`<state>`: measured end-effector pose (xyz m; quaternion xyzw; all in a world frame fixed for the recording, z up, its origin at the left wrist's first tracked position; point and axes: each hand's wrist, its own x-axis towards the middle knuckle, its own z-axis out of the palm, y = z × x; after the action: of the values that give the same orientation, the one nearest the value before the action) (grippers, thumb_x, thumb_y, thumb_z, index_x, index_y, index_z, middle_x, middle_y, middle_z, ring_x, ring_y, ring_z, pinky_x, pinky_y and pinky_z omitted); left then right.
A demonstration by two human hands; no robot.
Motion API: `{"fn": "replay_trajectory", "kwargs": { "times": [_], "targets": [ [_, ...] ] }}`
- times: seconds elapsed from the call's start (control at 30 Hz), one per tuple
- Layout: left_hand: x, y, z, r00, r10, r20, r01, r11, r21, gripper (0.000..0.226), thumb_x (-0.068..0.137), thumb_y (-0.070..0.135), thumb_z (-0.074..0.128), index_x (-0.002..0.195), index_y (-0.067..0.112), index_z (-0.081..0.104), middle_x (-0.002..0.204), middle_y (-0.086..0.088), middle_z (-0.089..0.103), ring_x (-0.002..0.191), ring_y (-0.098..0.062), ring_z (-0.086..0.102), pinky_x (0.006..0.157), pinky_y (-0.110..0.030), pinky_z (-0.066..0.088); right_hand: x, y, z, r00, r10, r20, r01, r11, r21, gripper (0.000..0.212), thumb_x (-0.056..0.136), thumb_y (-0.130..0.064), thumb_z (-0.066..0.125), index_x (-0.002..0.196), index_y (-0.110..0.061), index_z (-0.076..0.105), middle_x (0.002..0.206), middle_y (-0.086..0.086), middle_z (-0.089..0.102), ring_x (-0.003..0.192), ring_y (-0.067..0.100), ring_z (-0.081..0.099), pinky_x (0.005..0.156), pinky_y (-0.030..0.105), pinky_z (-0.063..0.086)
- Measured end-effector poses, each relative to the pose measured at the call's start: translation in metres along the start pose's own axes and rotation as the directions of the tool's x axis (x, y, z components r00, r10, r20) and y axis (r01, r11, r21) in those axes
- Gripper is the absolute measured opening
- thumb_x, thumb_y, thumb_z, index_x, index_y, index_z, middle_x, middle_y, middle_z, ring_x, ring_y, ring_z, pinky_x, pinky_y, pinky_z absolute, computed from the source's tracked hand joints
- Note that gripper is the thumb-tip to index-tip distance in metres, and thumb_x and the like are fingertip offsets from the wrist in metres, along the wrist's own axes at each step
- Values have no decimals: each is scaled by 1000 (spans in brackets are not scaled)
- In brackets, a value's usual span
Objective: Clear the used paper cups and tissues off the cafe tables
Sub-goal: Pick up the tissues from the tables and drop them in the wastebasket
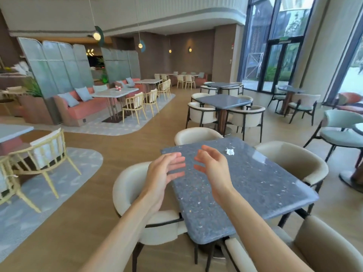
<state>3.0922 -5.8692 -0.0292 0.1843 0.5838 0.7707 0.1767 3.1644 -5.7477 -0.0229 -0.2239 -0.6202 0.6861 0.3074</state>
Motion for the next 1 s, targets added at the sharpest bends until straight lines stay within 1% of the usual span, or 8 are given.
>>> {"fn": "replay_trajectory", "kwargs": {
  "times": [0.13,0.23,0.37,0.53,0.67,0.77,0.87,1.0],
  "targets": [
    [78,7,-55,998,5,-57,-2,999,45,25,102,18,52,113,2,68,115,-18,73,108,-29,70,97,-49,56,74,26,83,997,4,83,-8,999,38,35,99,-14,53,133,-9,58,109,3,68,101,17,68,96,40,57],
    [146,38,-106,990,60,-125,-53,997,54,27,102,18,52,116,0,67,115,-17,72,102,-23,71,94,-45,58,133,32,161,986,1,165,-14,997,75,34,100,-13,51,133,-9,58,117,7,67,106,20,68,91,37,58],
    [222,80,-181,964,184,-193,-168,981,99,26,103,19,51,116,4,68,113,-13,74,105,-24,72,91,-41,59,198,34,269,962,-13,273,-19,993,114,30,100,-14,54,130,-11,59,124,8,66,108,19,68,96,44,57],
    [298,92,-277,949,203,-243,-188,979,81,29,102,18,51,117,0,67,114,-15,74,109,-28,70,95,-45,58,252,58,382,941,2,339,-35,995,92,29,96,-15,56,124,-15,60,122,5,66,107,18,67,97,42,57],
    [372,88,-354,954,190,-232,-177,981,74,28,101,19,52,117,1,68,113,-13,75,108,-26,71,95,-46,57,302,82,469,951,-9,310,-14,997,73,32,91,-20,58,122,-17,61,124,5,67,104,17,68,98,45,56],
    [435,91,-413,965,179,-194,-165,983,84,28,103,19,50,117,4,68,112,-10,76,108,-23,71,97,-47,56,339,93,539,964,-25,265,3,997,82,27,91,-22,57,118,-21,61,128,2,65,108,17,67,101,45,53],
    [497,103,-464,981,128,-148,-118,990,78,26,103,19,49,115,6,69,110,-8,77,106,-20,72,98,-48,55,377,95,607,978,-3,207,-12,997,71,44,80,-32,57,123,-21,60,124,-1,67,113,17,66,104,48,51],
    [576,123,-502,993,109,-48,-105,992,67,26,103,17,48,115,5,68,110,-9,76,105,-21,72,97,-46,56,427,95,659,993,-23,112,14,996,83,35,95,-20,57,129,-15,59,123,4,68,98,16,70,99,48,55]
  ]
}}
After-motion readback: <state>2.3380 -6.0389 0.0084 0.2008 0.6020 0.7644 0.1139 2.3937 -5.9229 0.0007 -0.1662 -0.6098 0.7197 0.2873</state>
